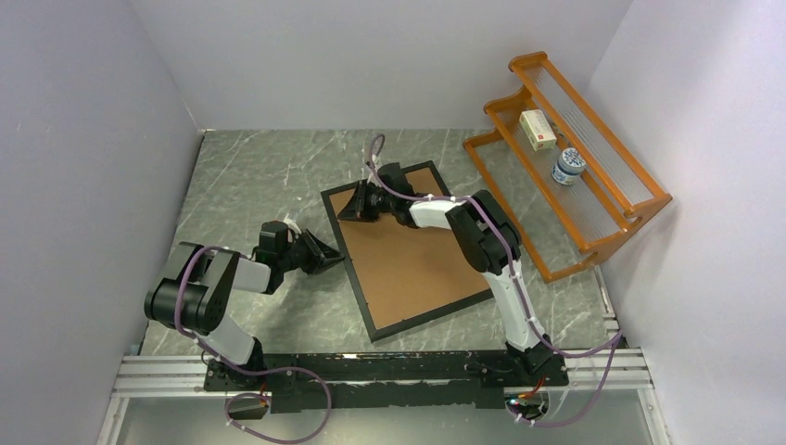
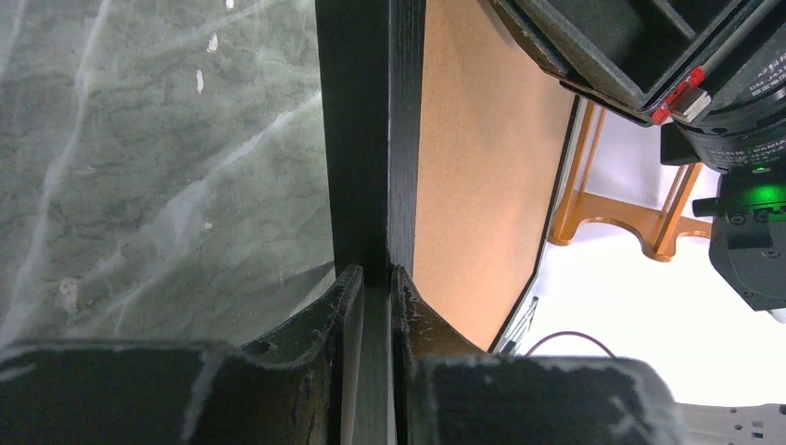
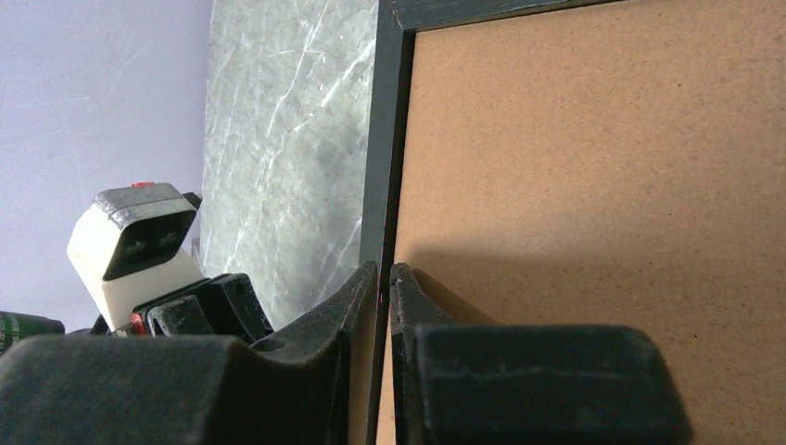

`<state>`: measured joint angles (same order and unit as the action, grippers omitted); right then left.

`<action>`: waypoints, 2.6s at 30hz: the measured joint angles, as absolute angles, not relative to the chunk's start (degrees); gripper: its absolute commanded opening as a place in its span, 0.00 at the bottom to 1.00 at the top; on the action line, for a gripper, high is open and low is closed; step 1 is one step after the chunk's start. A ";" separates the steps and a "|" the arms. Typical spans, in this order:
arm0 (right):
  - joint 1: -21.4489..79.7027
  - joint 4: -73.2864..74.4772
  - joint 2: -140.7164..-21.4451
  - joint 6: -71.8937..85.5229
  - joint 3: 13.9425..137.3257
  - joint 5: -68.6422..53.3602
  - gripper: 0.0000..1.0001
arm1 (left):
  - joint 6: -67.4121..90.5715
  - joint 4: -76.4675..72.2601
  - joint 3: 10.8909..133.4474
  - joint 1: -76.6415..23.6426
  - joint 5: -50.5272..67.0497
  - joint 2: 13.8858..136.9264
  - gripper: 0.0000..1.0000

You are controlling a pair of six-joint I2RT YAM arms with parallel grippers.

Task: Put the photo into the frame
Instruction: Install the photo frame at the center of the board.

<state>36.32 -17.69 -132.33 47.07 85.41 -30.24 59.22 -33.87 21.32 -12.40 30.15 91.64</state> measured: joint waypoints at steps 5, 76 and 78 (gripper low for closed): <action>36.05 -20.27 -132.25 47.33 84.09 -31.77 0.18 | 59.16 -33.47 21.50 -12.40 30.20 91.61 0.18; 35.22 0.03 -136.20 38.85 96.95 -38.33 0.11 | 59.13 -31.42 20.38 -12.67 29.67 89.30 0.18; 35.11 0.34 -136.44 38.57 97.08 -38.52 0.12 | 59.11 -31.16 20.43 -12.69 29.65 89.21 0.18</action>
